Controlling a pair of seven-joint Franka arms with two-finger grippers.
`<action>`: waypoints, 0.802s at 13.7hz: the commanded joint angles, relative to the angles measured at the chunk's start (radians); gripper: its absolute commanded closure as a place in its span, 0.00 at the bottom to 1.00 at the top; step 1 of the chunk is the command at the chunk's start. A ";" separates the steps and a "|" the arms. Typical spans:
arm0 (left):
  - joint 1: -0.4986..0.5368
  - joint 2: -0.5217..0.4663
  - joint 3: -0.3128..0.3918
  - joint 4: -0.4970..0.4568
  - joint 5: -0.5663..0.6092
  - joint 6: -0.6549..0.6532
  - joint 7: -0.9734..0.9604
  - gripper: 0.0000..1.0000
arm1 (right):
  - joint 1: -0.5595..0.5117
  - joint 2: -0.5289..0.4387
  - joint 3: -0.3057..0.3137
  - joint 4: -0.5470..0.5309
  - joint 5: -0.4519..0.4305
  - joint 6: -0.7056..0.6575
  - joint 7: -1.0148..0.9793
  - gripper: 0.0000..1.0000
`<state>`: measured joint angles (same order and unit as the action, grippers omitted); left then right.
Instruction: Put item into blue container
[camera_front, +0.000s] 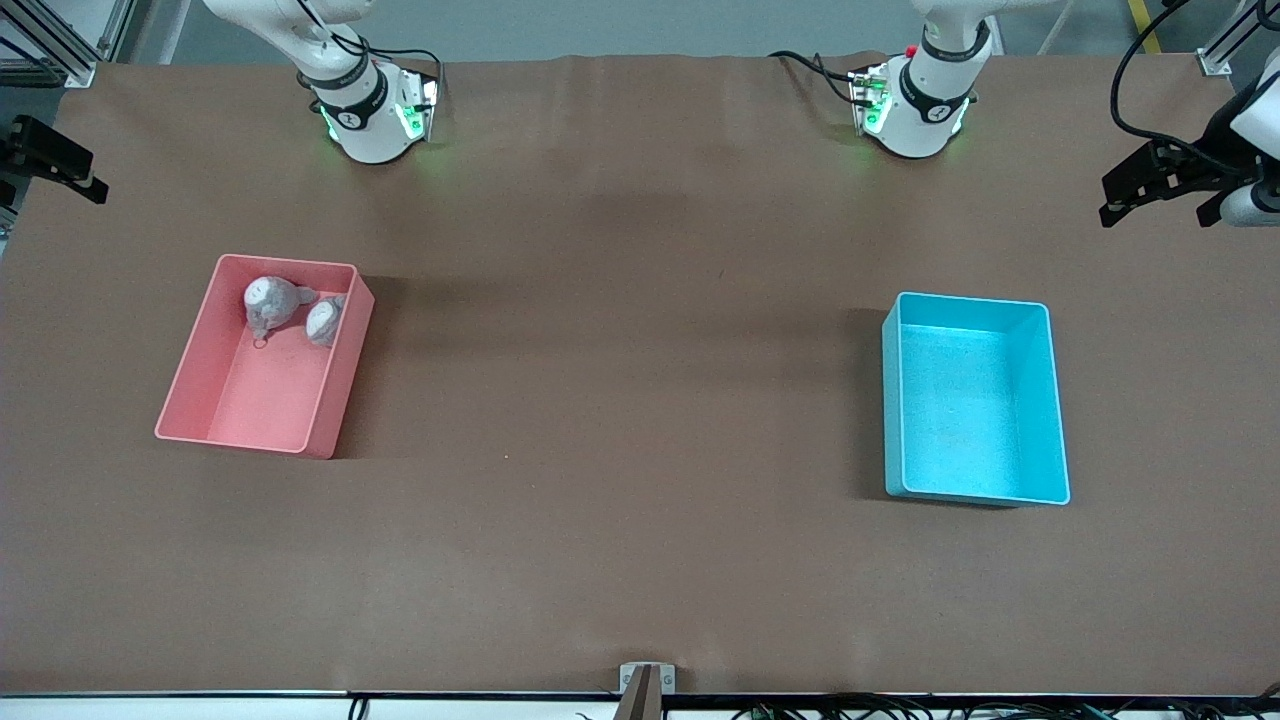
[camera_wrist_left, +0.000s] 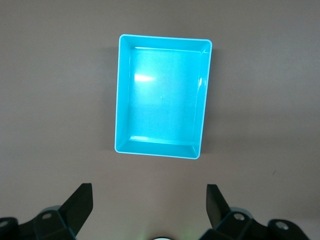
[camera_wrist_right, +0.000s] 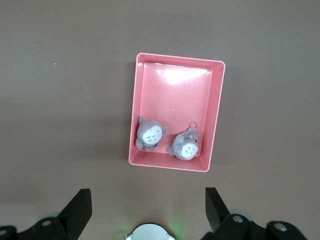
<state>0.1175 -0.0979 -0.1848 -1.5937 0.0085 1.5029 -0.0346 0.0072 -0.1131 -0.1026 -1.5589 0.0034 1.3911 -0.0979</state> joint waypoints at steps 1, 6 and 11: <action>0.010 0.015 -0.010 0.026 -0.002 -0.010 -0.013 0.00 | -0.015 -0.019 0.009 -0.018 -0.011 0.008 -0.026 0.00; 0.016 0.023 -0.007 0.029 -0.002 -0.010 -0.004 0.00 | -0.016 -0.017 0.007 -0.018 -0.011 0.013 -0.029 0.00; 0.018 0.015 -0.002 0.002 -0.005 -0.018 0.005 0.00 | -0.016 -0.016 0.004 -0.015 -0.011 0.006 -0.032 0.00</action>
<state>0.1309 -0.0823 -0.1859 -1.5914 0.0086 1.4976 -0.0395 0.0067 -0.1131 -0.1061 -1.5591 0.0019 1.3956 -0.1109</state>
